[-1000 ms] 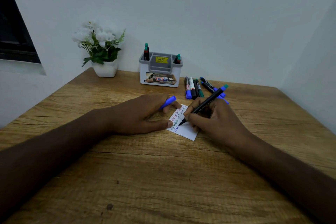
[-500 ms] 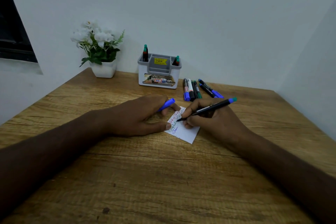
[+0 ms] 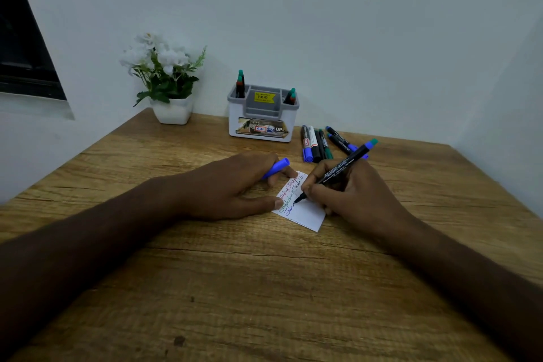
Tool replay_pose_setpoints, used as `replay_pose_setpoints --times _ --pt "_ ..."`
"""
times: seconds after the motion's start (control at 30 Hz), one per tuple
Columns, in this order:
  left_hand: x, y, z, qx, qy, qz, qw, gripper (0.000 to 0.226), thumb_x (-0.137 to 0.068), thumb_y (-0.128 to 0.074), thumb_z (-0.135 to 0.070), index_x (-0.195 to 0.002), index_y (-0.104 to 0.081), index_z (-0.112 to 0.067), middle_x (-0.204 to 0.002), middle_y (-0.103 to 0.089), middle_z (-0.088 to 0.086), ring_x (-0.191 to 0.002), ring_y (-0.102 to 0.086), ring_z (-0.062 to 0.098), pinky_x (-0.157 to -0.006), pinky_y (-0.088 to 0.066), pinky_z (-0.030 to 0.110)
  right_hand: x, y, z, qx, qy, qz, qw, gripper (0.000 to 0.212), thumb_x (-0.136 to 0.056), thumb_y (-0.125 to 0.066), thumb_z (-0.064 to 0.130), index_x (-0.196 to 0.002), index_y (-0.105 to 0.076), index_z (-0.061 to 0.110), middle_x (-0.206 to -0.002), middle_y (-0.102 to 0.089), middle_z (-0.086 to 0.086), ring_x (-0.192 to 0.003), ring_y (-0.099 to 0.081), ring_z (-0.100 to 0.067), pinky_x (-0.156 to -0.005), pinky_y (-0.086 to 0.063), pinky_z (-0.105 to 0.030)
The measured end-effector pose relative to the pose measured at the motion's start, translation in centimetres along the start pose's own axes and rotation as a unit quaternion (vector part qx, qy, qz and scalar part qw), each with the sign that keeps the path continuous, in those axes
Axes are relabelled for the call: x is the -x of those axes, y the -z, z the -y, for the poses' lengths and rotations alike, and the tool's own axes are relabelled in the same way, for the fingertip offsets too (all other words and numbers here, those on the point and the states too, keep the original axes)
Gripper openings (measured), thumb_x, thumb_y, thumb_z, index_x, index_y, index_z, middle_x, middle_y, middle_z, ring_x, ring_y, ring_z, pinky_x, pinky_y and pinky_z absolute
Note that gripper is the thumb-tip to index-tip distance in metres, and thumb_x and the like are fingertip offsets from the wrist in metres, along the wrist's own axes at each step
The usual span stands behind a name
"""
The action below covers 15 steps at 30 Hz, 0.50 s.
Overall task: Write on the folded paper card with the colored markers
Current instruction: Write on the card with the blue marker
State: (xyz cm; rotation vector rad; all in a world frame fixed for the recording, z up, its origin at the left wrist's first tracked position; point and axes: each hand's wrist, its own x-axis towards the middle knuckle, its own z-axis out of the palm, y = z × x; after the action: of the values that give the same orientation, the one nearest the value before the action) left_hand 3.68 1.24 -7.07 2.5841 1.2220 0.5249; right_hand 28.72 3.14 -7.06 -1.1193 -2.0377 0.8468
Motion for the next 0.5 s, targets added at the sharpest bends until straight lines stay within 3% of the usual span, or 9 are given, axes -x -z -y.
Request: replay_pose_setpoints --times 0.1,0.2,0.4,0.5 --pt "0.02 0.08 -0.19 0.013 0.0 0.0 1.0 0.022 -0.099 -0.06 -0.053 -0.1 -0.041 -0.063 -0.101 -0.048 -0.036 -0.102 -0.048 -0.012 -0.079 -0.034 0.007 -0.04 0.02 -0.04 -0.003 0.003 0.014 1.0 0.009 -0.094 -0.076 0.018 -0.086 -0.079 0.023 -0.082 -0.079 0.005 -0.068 -0.065 0.002 -0.062 -0.051 -0.016" --pt "-0.06 0.22 -0.48 0.012 -0.002 -0.005 1.0 0.042 -0.099 -0.061 -0.051 -0.102 -0.031 -0.082 -0.101 -0.048 -0.036 -0.102 -0.048 -0.014 -0.079 -0.034 0.005 -0.21 0.14 -0.23 -0.015 -0.012 0.018 1.0 0.009 -0.093 -0.074 0.019 -0.086 -0.078 0.022 -0.082 -0.078 0.003 -0.07 -0.066 -0.001 -0.066 -0.054 -0.027" --pt "-0.07 0.05 -0.14 0.005 -0.003 0.003 1.0 0.026 -0.1 -0.059 -0.054 -0.1 -0.038 -0.068 -0.106 -0.044 -0.046 -0.104 -0.047 -0.015 -0.08 -0.034 0.006 -0.31 0.14 -0.23 -0.015 -0.021 0.015 1.0 0.01 -0.094 -0.073 0.02 -0.086 -0.078 0.024 -0.081 -0.078 0.002 -0.065 -0.063 -0.001 -0.066 -0.055 -0.031" --pt "-0.03 0.15 -0.27 0.008 -0.004 0.001 1.0 0.036 -0.1 -0.061 -0.051 -0.101 -0.035 -0.076 -0.105 -0.045 -0.045 -0.103 -0.047 -0.016 -0.08 -0.034 0.002 -0.34 0.12 -0.31 -0.015 -0.02 0.008 1.0 0.011 -0.094 -0.073 0.019 -0.085 -0.077 0.024 -0.079 -0.076 -0.001 -0.065 -0.063 -0.006 -0.066 -0.055 -0.036"
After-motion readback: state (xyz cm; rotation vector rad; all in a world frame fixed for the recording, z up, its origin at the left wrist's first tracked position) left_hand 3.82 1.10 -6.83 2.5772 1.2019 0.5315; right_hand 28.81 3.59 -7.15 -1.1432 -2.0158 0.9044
